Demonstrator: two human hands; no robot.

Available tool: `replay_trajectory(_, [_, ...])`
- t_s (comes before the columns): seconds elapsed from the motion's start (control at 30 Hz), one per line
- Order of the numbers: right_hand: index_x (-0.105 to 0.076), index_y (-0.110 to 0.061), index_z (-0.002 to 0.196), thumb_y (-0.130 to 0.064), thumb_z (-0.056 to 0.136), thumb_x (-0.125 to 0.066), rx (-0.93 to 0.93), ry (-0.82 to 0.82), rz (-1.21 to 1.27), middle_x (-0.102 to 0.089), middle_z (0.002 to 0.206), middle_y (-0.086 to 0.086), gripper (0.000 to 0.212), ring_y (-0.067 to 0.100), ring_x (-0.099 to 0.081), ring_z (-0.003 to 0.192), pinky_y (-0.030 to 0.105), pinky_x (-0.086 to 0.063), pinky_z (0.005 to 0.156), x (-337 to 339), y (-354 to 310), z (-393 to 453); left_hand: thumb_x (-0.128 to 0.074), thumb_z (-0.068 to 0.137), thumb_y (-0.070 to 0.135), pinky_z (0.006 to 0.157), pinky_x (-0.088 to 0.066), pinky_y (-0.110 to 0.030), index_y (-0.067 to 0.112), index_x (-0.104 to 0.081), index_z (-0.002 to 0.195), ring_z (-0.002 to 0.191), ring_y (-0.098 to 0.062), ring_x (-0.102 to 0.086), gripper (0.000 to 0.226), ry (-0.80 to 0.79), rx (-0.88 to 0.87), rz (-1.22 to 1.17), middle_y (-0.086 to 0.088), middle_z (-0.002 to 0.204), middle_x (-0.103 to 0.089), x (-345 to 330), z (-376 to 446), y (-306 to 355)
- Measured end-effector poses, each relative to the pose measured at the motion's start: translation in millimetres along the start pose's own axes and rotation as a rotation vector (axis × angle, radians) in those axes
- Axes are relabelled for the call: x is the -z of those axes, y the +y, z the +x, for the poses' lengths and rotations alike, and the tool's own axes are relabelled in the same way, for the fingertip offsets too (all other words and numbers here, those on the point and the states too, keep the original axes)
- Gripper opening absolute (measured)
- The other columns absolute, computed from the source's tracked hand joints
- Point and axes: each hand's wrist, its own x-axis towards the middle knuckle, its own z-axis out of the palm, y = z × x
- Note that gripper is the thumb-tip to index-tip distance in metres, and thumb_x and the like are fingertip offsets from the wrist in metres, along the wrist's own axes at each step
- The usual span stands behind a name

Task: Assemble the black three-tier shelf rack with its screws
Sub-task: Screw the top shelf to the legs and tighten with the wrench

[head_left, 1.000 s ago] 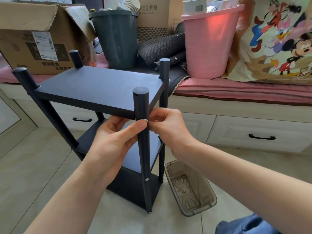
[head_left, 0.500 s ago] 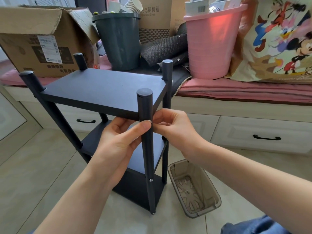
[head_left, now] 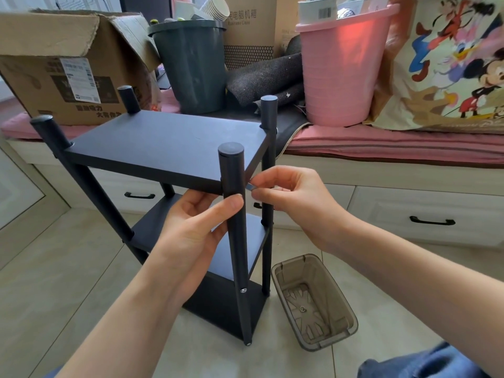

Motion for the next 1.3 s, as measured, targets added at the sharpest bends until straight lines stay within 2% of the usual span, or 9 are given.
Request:
replay_trajectory(0.2, [-0.077,-0.017,0.085,-0.004,0.082,-0.076,-0.014,-0.009,0.040,-0.076,0.084,-0.007,0.013,0.006,-0.071,0.082,0.011,-0.051,0.070,0,1,0,-0.081,0.062,0.033,0.077,-0.059,-0.023,0.031,-0.082,0.091,0.102,-0.016,-0.074,0.029,-0.004,-0.011,0.014,0.002,0.107,-0.078,0,1,-1])
replay_trajectory(0.33, [-0.078,-0.015,0.084,-0.003,0.081,-0.077,-0.019,-0.017,0.042,-0.077,0.090,0.000,0.013,0.014,-0.072,0.091,0.022,-0.057,0.082,-4,3,0,-0.080,0.062,0.035,0.078,-0.059,-0.023,0.026,-0.080,0.098,0.106,-0.018,-0.073,0.037,-0.010,-0.006,0.011,0.000,0.111,-0.077,0,1,-2])
replay_trajectory(0.5, [-0.077,-0.009,0.088,-0.004,0.082,-0.076,-0.054,-0.023,0.082,-0.077,0.092,0.006,0.007,0.019,-0.072,0.094,0.040,-0.055,0.096,-13,5,-2,-0.080,0.061,0.035,0.080,-0.058,-0.022,0.018,-0.070,0.113,0.109,-0.019,-0.072,0.056,0.000,-0.009,0.009,-0.002,0.115,-0.076,-1,1,-2])
replay_trajectory(0.77, [-0.075,-0.010,0.084,-0.002,0.085,-0.072,-0.022,-0.024,0.106,-0.076,0.088,0.008,0.009,0.015,-0.073,0.088,0.022,-0.058,0.082,-24,5,1,-0.079,0.059,0.037,0.073,-0.058,-0.020,0.018,-0.069,0.111,0.104,-0.018,-0.074,0.057,0.018,-0.012,0.029,0.000,0.110,-0.078,-1,1,-1])
replay_trajectory(1.0, [-0.075,-0.009,0.090,-0.006,0.085,-0.075,0.016,-0.055,0.053,-0.076,0.089,0.005,0.006,0.014,-0.073,0.088,0.022,-0.058,0.084,-15,4,0,-0.080,0.060,0.034,0.079,-0.058,-0.023,0.016,-0.071,0.111,0.108,-0.020,-0.073,0.055,0.006,-0.012,0.016,-0.003,0.115,-0.076,-1,0,0])
replay_trajectory(1.2, [-0.075,-0.017,0.086,-0.003,0.084,-0.074,0.020,-0.048,0.002,-0.076,0.090,0.004,0.014,0.014,-0.072,0.088,0.022,-0.058,0.081,-5,-3,0,-0.080,0.062,0.033,0.080,-0.059,-0.023,0.030,-0.082,0.091,0.105,-0.016,-0.073,0.029,-0.018,-0.012,0.009,0.001,0.110,-0.077,0,0,-1])
replay_trajectory(1.3, [-0.075,-0.018,0.085,-0.003,0.084,-0.074,0.008,-0.050,-0.007,-0.076,0.090,0.004,0.015,0.015,-0.072,0.088,0.022,-0.057,0.080,-4,-5,1,-0.081,0.063,0.030,0.079,-0.059,-0.024,0.027,-0.082,0.092,0.103,-0.016,-0.074,0.029,-0.017,-0.011,0.008,0.000,0.110,-0.077,1,1,-1])
